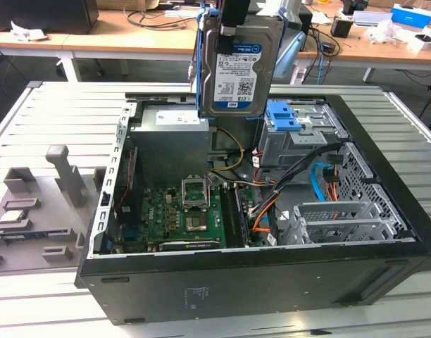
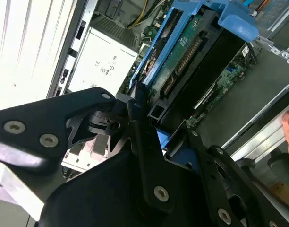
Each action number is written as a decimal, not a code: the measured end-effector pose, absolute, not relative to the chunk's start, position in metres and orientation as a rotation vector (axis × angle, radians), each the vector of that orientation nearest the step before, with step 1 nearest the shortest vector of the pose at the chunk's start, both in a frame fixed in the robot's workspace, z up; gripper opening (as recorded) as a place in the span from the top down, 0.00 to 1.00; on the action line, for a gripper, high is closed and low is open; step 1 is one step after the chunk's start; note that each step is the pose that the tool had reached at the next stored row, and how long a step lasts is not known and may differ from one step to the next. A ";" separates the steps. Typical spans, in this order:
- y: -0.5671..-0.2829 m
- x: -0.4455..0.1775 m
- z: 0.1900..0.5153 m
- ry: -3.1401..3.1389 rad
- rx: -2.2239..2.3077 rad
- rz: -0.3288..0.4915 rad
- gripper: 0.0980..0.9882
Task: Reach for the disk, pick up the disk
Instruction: 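Pick up the disk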
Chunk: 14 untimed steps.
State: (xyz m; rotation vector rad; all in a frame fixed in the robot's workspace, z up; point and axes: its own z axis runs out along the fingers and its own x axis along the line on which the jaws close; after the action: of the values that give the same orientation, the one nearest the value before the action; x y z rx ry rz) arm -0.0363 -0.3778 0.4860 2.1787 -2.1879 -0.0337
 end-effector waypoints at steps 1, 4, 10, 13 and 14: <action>-0.379 -0.036 0.486 -2.188 2.179 -0.034 0.70; -0.382 -0.036 0.486 -2.188 2.179 -0.034 0.70; -0.390 -0.036 0.486 -2.188 2.179 -0.034 0.70; -0.393 -0.036 0.486 -2.188 2.179 -0.034 0.70; -0.394 -0.036 0.486 -2.188 2.179 -0.034 0.70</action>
State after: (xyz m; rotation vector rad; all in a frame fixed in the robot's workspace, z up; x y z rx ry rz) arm -0.0363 -0.3943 0.4859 2.1788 -2.1879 -0.0338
